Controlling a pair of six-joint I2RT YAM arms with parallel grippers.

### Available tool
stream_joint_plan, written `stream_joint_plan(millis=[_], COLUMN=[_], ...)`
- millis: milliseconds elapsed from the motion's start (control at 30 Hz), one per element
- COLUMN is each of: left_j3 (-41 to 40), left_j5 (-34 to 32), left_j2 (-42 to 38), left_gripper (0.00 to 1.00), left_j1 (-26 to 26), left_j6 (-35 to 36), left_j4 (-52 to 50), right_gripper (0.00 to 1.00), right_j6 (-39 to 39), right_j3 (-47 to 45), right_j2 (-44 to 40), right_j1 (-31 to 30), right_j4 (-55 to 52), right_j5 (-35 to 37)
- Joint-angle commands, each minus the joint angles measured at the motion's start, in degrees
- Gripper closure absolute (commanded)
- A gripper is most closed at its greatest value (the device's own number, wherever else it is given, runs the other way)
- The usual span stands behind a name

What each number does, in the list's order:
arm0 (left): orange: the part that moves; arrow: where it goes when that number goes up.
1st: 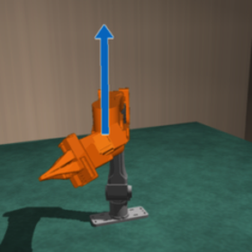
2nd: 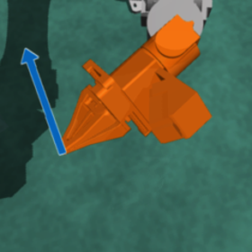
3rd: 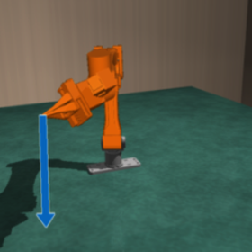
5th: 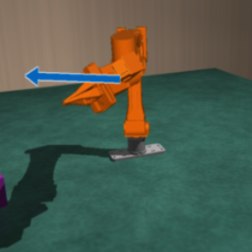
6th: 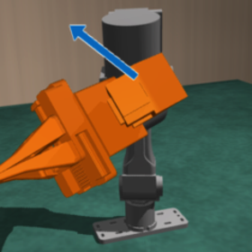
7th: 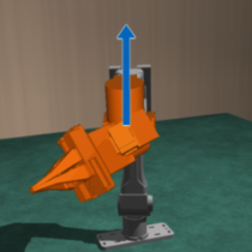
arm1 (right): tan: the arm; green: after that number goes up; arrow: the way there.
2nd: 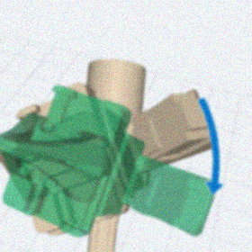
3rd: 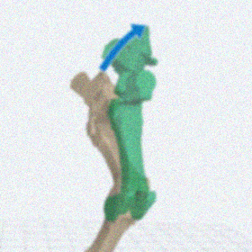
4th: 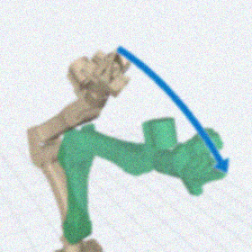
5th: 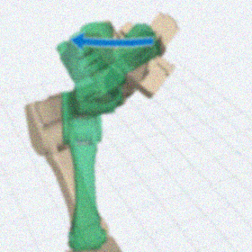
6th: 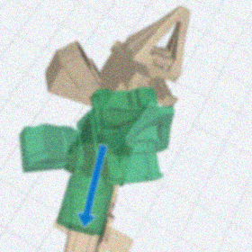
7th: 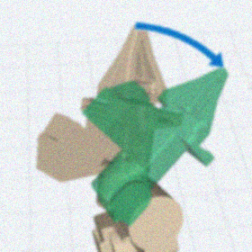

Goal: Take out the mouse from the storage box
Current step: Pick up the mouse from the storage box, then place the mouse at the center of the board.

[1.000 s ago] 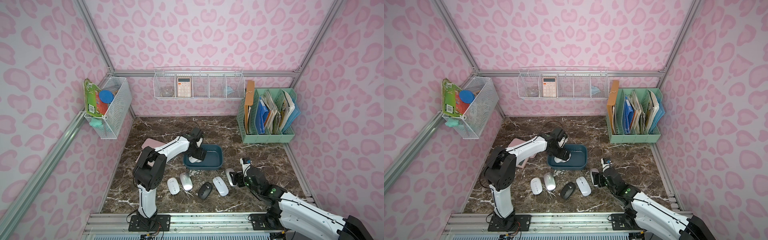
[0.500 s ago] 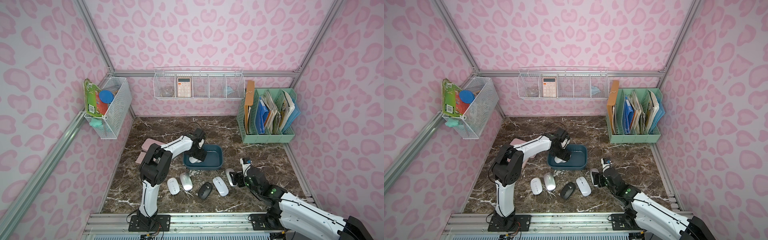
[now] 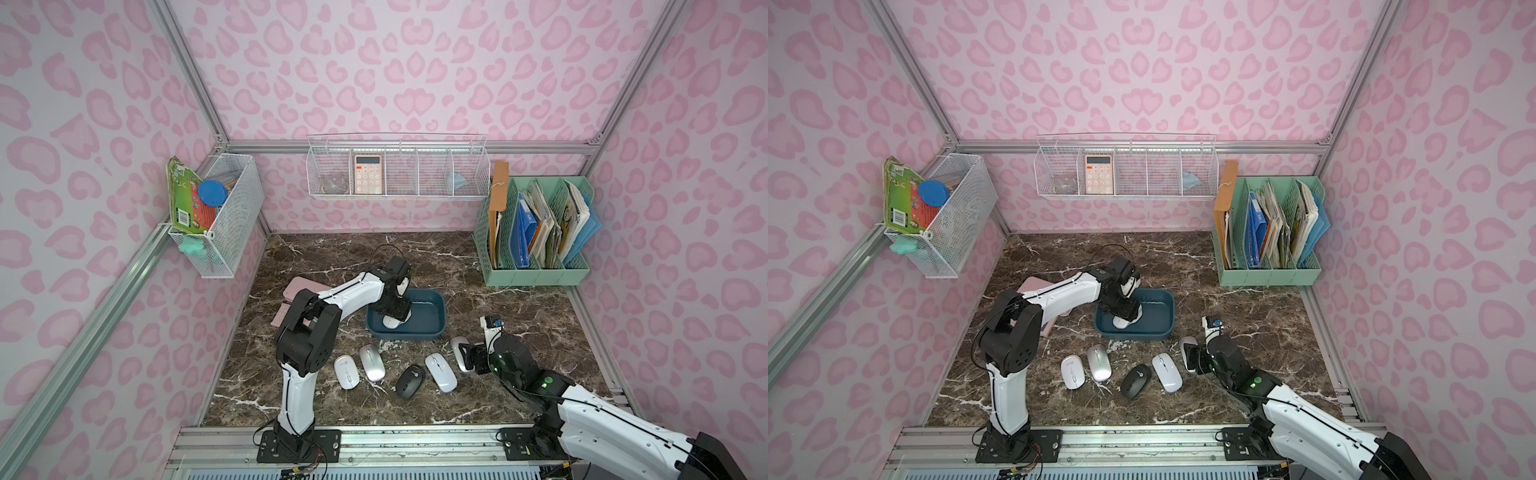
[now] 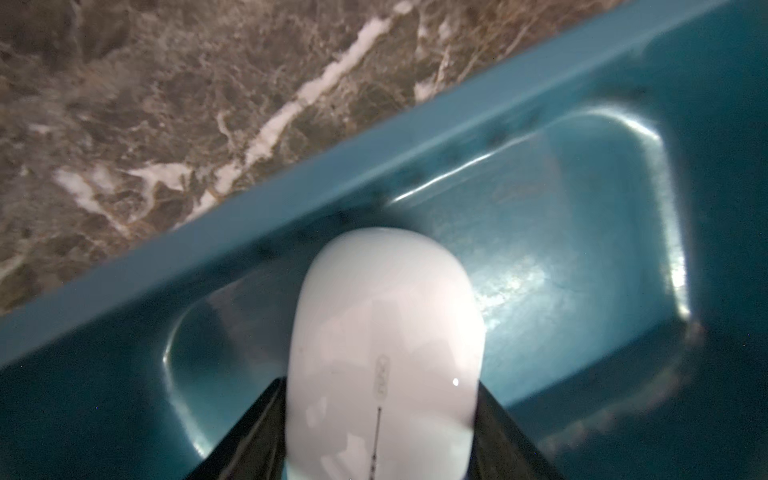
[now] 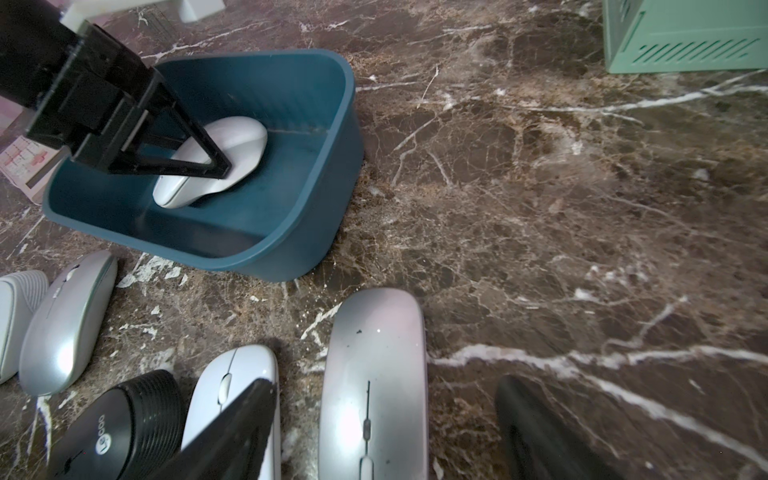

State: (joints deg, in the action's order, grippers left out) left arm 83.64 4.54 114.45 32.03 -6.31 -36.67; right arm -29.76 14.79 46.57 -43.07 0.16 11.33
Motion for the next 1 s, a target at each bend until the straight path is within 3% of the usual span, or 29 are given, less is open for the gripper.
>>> stream_joint_plan(millis=[0,300,533,867,967], left_j3=[0.0,0.0,-4.2,-20.7,-25.4], left_j5=[0.1,-1.2,0.1,-7.5,-12.8], left_j2=[-1.2,-5.9,-16.1,-35.9,-42.6], left_gripper=[0.35,0.36,0.37,0.4,0.42], left_j1=[0.1,1.0,1.2,1.2,1.2], left_j6=[-1.2,-3.5,-9.8,-24.8,-31.7], left_j4=[0.9,-0.9,-3.2,-9.0,-14.0], right_gripper=[0.14,0.14,0.14,0.14,0.14], right_j6=[0.4,0.3,0.4,0.3,0.3], right_j3=[0.2,0.0,-0.2,-0.3,-0.1], right_j2=[-0.2,-0.8,-1.6,-1.6,-1.1], right_j1=[0.0,0.0,0.0,0.1,0.0], right_j4=[1.3,1.3,1.2,1.2,1.2], right_j5=[-0.1,-0.1,-0.2,-0.4,-0.4])
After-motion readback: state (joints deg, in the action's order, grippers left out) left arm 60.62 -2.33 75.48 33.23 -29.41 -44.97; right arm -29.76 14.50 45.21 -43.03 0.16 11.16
